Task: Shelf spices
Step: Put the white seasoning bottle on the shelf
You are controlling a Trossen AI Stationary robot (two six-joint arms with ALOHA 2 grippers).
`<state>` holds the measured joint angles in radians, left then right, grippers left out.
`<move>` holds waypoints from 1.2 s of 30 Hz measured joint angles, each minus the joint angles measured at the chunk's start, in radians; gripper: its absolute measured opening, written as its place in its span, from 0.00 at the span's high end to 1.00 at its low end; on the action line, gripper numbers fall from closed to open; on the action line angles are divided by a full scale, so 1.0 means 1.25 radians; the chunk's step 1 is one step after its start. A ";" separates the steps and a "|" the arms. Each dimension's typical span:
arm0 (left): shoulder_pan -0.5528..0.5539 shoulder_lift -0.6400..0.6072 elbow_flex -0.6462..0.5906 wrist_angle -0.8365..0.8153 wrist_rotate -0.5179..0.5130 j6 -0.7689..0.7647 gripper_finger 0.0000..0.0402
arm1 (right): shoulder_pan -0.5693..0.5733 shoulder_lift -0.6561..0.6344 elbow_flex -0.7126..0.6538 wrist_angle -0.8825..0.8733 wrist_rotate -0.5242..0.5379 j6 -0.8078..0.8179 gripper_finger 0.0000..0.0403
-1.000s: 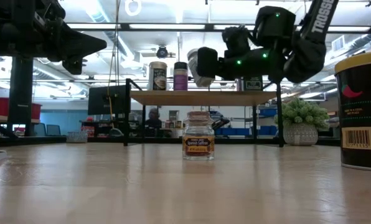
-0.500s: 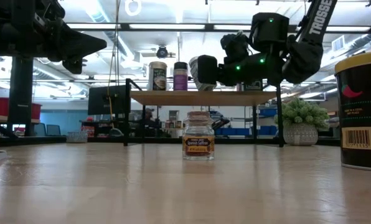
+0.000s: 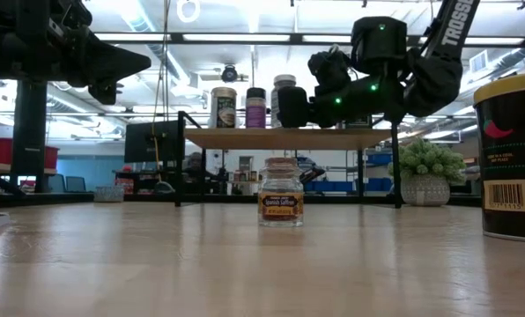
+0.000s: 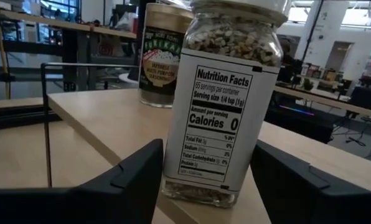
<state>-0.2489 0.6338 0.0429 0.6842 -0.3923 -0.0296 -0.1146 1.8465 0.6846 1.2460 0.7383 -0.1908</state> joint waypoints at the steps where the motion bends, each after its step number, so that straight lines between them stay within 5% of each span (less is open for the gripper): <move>1: 0.000 0.000 0.000 0.000 0.000 0.000 1.00 | 0.000 0.000 0.000 0.001 0.000 -0.002 0.42; 19: 0.000 0.000 0.000 -0.001 0.000 0.000 1.00 | 0.044 -0.001 0.000 0.084 0.010 -0.136 0.40; 31: 0.000 0.000 0.000 -0.002 0.000 -0.001 1.00 | 0.147 -0.001 0.000 0.191 0.253 -0.279 0.37; 36: 0.000 0.000 0.000 -0.001 0.000 -0.001 1.00 | 0.233 -0.008 0.000 0.244 0.312 -0.326 0.43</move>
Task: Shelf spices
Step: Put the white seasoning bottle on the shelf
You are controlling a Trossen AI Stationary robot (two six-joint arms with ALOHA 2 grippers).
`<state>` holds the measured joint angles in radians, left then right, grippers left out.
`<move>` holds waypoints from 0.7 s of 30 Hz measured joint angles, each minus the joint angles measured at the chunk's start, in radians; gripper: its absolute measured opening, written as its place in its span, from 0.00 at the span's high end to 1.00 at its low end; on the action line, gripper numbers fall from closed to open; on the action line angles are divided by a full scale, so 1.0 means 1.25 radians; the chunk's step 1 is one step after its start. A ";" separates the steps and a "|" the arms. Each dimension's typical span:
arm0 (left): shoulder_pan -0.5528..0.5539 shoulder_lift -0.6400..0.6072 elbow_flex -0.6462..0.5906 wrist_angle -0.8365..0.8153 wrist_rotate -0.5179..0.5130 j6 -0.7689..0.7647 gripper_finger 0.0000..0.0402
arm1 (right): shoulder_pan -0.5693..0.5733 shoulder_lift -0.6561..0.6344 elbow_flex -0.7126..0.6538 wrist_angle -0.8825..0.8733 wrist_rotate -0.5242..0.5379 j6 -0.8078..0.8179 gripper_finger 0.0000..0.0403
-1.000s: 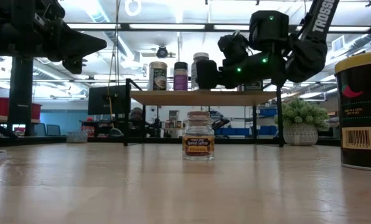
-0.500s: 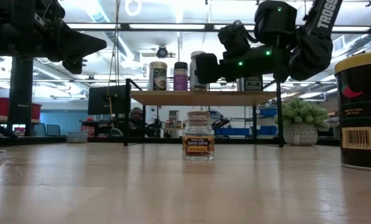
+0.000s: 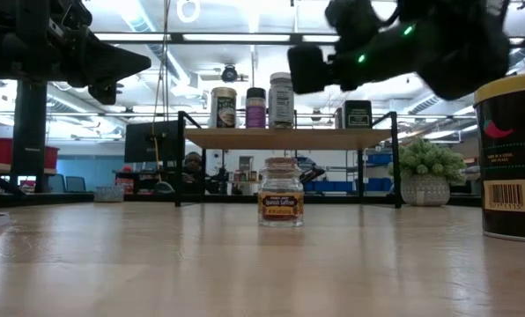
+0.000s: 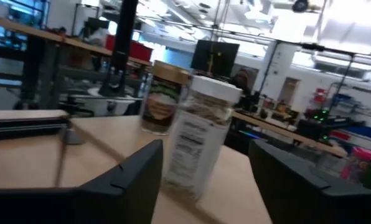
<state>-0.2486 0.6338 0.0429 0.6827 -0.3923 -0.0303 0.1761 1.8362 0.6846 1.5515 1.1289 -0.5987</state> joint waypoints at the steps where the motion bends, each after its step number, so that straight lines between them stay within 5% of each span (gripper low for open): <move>1: 0.000 0.000 0.000 0.000 0.000 0.000 1.00 | 0.017 -0.005 0.000 0.001 0.017 0.001 0.46; 8: 0.000 0.000 0.000 0.002 0.000 0.000 1.00 | 0.104 -0.048 0.010 -0.016 0.154 -0.021 0.92; 14: 0.000 0.000 0.000 0.005 0.000 0.000 1.00 | 0.114 -0.054 0.152 -0.243 0.192 -0.093 0.99; 17: 0.000 0.000 0.000 0.004 0.000 -0.003 1.00 | 0.100 -0.054 0.223 -0.398 0.085 0.006 0.99; 21: 0.000 0.000 0.000 0.003 0.000 -0.006 1.00 | 0.057 -0.059 0.321 -0.729 -0.226 0.299 1.00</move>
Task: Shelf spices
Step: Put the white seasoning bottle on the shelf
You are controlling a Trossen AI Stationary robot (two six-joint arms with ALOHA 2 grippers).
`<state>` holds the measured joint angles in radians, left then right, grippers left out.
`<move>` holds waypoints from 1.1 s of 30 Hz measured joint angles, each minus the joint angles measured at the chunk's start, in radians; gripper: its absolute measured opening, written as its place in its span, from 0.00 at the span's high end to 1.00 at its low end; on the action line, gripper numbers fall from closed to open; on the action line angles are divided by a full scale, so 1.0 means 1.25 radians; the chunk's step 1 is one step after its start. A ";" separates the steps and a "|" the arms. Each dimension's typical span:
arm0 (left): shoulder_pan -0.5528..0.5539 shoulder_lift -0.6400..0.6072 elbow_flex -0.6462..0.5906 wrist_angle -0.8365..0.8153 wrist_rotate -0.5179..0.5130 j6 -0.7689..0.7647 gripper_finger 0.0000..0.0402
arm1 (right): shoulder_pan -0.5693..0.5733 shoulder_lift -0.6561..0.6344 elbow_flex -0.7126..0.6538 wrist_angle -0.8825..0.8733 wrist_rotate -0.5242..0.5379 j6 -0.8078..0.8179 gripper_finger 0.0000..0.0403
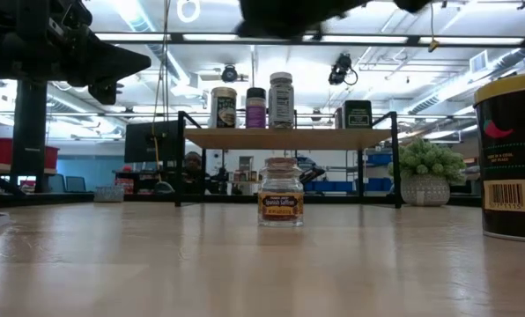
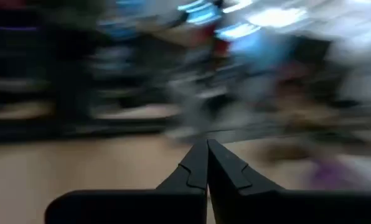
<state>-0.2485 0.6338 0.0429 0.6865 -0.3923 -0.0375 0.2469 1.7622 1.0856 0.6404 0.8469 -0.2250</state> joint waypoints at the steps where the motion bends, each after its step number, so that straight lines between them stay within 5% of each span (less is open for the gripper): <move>1: 0.000 0.000 0.000 0.000 0.000 0.000 1.00 | -0.016 0.000 0.034 -0.125 -0.089 0.083 1.00; 4: 0.000 0.000 0.000 -0.006 0.000 0.000 1.00 | -0.062 0.017 0.145 -0.459 -0.278 0.272 1.00; 7: 0.000 0.000 0.000 -0.007 0.000 0.000 1.00 | -0.086 0.024 0.223 -0.689 -0.367 0.347 1.00; 12: 0.000 0.000 0.000 -0.007 0.000 -0.001 1.00 | -0.095 0.020 0.339 -1.053 -0.406 0.454 1.00; 15: 0.000 0.000 0.000 -0.002 0.000 -0.006 1.00 | -0.106 0.020 0.384 -1.204 -0.337 0.516 1.00; 19: 0.000 0.000 0.000 -0.005 0.000 -0.016 1.00 | -0.129 0.020 0.416 -1.214 -0.219 0.474 1.00; 33: 0.000 0.000 0.000 -0.022 0.015 -0.018 1.00 | -0.294 0.019 0.364 -1.048 -0.328 0.319 1.00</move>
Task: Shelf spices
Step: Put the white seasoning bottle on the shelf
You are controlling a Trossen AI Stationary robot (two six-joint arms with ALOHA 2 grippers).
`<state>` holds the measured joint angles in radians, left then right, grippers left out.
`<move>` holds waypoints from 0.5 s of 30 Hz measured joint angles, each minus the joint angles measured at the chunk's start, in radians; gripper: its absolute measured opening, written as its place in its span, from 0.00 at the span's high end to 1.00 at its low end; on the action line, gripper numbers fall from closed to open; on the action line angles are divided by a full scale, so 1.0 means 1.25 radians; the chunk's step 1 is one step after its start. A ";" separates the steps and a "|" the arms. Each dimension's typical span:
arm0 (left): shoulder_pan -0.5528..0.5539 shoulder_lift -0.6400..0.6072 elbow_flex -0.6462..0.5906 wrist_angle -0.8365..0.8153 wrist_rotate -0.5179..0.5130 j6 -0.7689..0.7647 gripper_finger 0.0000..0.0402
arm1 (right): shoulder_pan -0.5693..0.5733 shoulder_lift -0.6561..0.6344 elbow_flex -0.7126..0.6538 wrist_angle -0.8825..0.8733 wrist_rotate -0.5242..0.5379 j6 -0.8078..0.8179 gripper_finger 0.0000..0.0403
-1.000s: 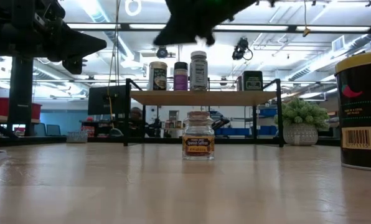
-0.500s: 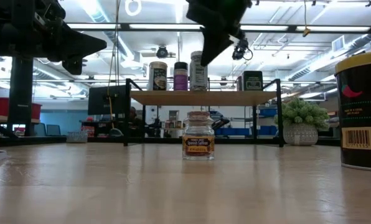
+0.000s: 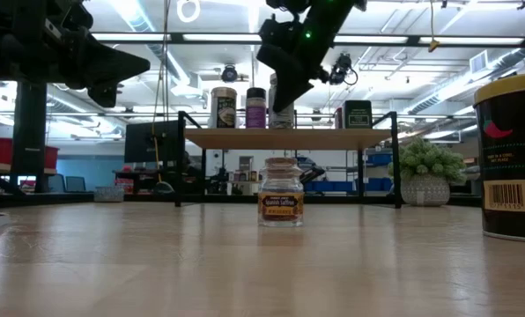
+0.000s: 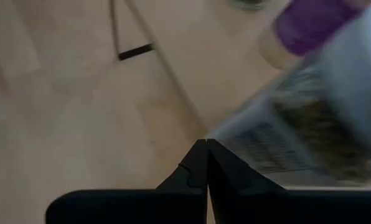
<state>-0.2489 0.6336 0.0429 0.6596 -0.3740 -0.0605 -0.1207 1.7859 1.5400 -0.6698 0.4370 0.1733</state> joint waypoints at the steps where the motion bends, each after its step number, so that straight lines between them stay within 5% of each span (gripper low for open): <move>1: 0.000 0.000 0.000 0.000 0.000 0.000 1.00 | 0.000 -0.001 -0.007 0.009 -0.010 -0.004 1.00; 8: 0.000 0.000 0.000 -0.002 0.001 0.004 1.00 | 0.029 -0.099 -0.136 0.056 -0.012 0.019 1.00; 15: 0.000 0.000 0.000 0.002 0.001 0.005 1.00 | 0.103 -0.350 -0.427 0.187 -0.011 0.177 1.00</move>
<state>-0.2489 0.6334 0.0427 0.6622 -0.3733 -0.0547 0.0086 1.3483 1.0065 -0.4366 0.4229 0.3942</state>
